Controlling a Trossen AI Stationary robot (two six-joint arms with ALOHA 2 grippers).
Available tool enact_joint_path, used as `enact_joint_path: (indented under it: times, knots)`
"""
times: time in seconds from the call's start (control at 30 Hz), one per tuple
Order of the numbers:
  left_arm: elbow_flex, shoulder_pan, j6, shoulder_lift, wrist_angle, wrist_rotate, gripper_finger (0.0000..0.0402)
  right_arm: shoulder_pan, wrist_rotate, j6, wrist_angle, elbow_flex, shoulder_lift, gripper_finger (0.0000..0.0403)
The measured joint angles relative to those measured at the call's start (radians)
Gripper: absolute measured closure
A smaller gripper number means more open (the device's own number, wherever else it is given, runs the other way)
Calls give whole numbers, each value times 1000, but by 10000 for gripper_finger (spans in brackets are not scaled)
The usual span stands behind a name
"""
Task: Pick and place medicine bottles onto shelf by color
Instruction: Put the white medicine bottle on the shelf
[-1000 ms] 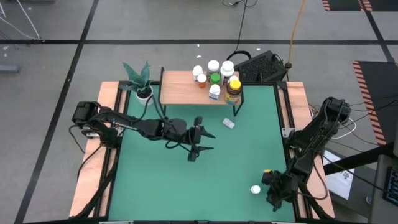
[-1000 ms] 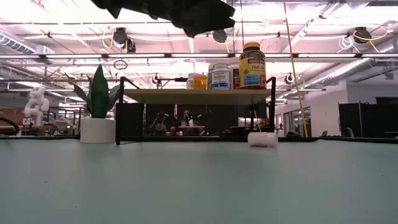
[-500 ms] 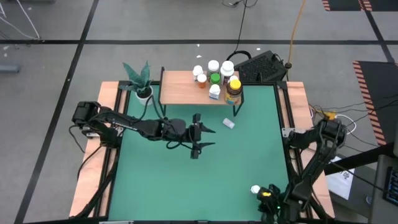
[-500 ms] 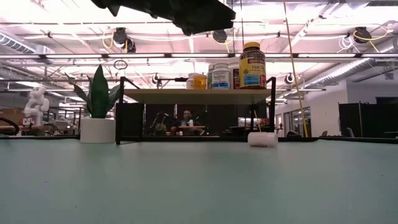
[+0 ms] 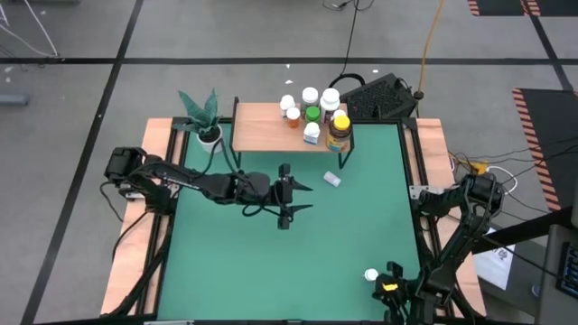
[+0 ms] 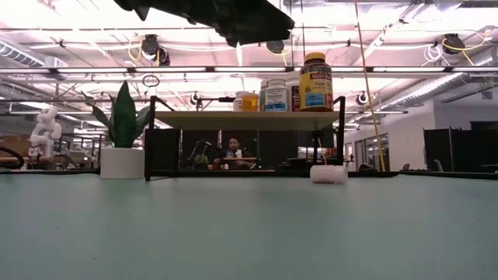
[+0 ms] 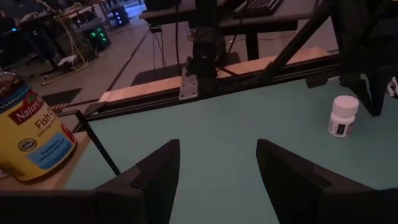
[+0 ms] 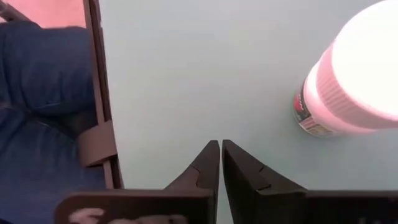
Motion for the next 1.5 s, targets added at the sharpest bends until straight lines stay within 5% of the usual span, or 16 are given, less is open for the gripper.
enact_joint_path:
  times: [0.7, 0.97, 1.1, 1.2, 1.5]
  knots:
    - [0, -15, 49, 0, -31, 0, 188, -12, -21, -38, -27, 0, 0, 384]
    - [0, -18, 32, 0, -33, 86, 188, -12, 13, -127, -225, 0, -19, 325]
    - [0, -21, 44, 0, -64, 146, 188, -1, 197, -129, -280, -2, -33, 273]
    - [0, -27, 38, 0, -80, 150, 188, 1, 341, -132, -189, -48, -33, 232]
    - [-1, -52, 22, 0, -123, 150, 188, -25, 420, -299, 247, -256, -32, 172]
